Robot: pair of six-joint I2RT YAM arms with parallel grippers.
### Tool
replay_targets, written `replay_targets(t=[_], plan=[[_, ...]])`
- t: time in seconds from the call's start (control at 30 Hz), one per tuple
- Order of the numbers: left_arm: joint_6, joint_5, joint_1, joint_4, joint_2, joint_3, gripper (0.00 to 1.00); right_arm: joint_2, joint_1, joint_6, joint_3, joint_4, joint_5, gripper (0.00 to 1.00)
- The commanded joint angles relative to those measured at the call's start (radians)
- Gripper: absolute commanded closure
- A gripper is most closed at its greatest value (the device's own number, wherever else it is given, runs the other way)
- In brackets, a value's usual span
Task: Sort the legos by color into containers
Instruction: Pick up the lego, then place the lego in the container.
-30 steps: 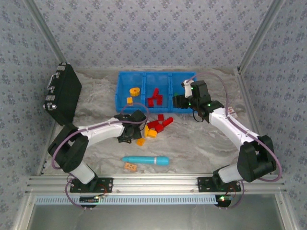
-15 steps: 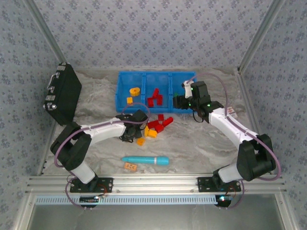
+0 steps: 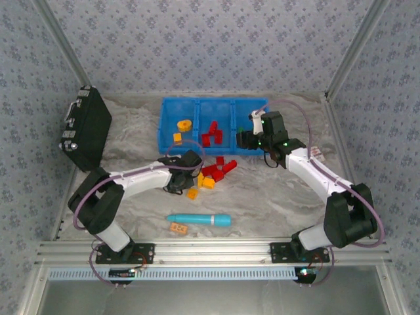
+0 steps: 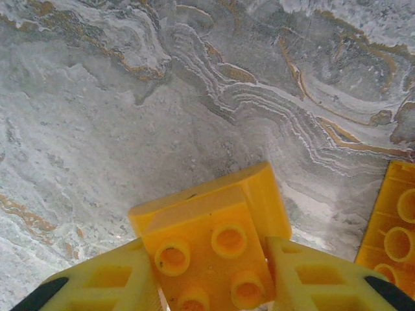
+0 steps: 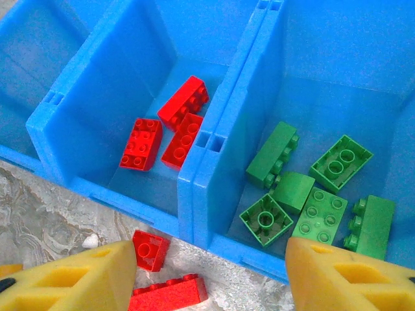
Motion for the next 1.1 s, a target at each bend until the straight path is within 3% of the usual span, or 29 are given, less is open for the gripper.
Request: replay_targets(t=[0.0, 0.13, 0.37, 0.67, 0.87, 1.07], plan=[[-0.036, -0.007, -0.005, 0.028, -0.022, -0.082, 0.85, 0.013, -0.006, 0.002, -0.013, 0.01, 0.002, 0.36], [-0.052, -0.003, -0.005, 0.094, -0.077, -0.14, 0.91, 0.022, -0.005, 0.003, -0.009, 0.007, 0.002, 0.36], [-0.027, 0.01, -0.005, 0.075, -0.109, -0.13, 0.89, 0.043, -0.006, 0.004, 0.001, 0.001, -0.001, 0.36], [0.098, -0.045, 0.016, -0.042, -0.189, 0.052, 0.85, 0.074, 0.001, 0.007, 0.004, 0.009, -0.014, 0.36], [0.208, -0.061, 0.087, -0.039, -0.159, 0.173, 0.84, 0.068, 0.0, -0.005, 0.006, 0.001, -0.008, 0.36], [0.328, -0.039, 0.174, 0.008, -0.016, 0.311, 0.83, 0.053, 0.001, -0.011, 0.006, -0.037, -0.013, 0.36]])
